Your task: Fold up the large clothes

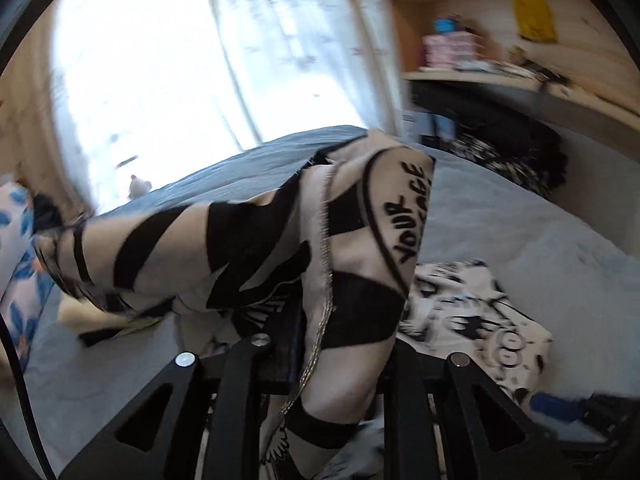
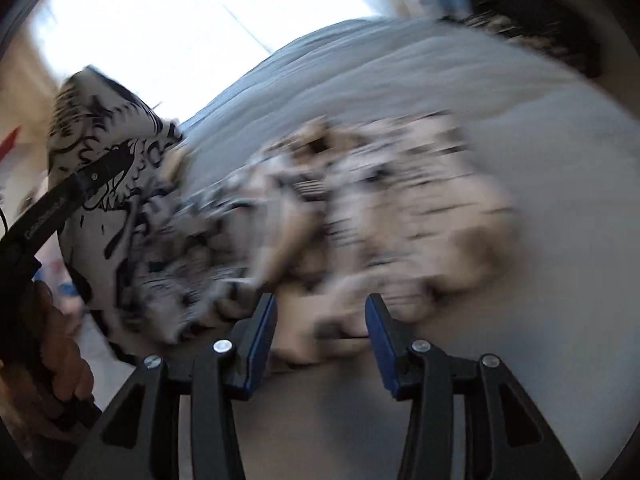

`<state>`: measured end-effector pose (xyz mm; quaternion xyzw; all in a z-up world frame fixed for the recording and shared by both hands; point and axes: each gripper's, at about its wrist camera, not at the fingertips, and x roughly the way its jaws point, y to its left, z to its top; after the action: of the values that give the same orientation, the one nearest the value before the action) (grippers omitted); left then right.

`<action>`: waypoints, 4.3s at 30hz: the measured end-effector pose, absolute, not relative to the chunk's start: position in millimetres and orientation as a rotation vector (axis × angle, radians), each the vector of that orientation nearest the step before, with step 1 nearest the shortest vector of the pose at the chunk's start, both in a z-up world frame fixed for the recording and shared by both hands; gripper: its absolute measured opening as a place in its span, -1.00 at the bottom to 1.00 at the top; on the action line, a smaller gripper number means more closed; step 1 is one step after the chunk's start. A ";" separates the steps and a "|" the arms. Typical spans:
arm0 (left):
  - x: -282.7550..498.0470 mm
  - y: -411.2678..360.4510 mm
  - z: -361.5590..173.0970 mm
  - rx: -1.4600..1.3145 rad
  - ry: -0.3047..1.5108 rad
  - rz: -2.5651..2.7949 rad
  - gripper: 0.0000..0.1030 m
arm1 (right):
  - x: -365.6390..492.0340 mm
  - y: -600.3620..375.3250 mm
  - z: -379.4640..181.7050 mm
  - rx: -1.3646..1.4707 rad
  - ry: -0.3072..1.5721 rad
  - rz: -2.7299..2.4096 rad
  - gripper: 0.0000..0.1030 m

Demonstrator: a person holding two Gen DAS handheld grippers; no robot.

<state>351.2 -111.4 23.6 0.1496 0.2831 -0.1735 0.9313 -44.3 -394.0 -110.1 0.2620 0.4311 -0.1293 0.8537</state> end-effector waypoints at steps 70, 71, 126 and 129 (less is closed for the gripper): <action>414.5 35.7 -37.6 -0.147 0.986 -0.408 0.57 | 57.8 -381.8 -44.9 0.272 1.006 0.076 -0.83; 413.5 31.4 -37.0 -0.136 0.982 -0.415 0.57 | 53.2 -384.4 -46.4 0.269 1.006 0.064 -0.83; 502.4 1.9 -56.1 -0.192 1.070 -0.453 0.67 | 104.9 -517.1 -108.1 0.561 0.878 -0.173 -0.91; 498.8 -19.9 -51.0 -0.077 1.029 -0.414 0.67 | 102.4 -523.0 -115.4 0.539 0.895 -0.195 -0.91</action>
<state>498.8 -19.9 -51.0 -0.0366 0.4883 -0.1967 0.8494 102.4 -523.0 -115.4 0.2571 0.4267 -0.0930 0.8621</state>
